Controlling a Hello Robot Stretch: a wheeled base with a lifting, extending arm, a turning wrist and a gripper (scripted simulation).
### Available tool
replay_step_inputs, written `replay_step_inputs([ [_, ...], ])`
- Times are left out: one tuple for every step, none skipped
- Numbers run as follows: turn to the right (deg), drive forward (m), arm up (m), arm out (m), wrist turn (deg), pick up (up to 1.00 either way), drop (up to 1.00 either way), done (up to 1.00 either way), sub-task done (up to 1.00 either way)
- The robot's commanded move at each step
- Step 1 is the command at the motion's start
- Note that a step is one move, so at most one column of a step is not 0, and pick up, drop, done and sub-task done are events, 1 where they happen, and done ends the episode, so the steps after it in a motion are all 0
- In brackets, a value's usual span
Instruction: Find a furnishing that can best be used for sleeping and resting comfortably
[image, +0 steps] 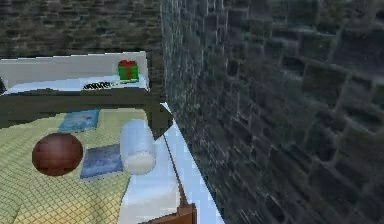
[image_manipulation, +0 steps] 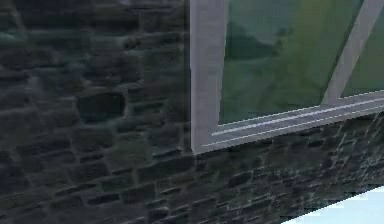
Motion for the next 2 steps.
replay_step_inputs([
  [-33.0, 0.00, 0.00, 0.00, 0.0, 0.00, 0.00, 0.00, 0.00],
  [0.0, 0.00, 0.00, 0.00, 0.0, 0.00, 0.00, 1.00, 0.00],
])
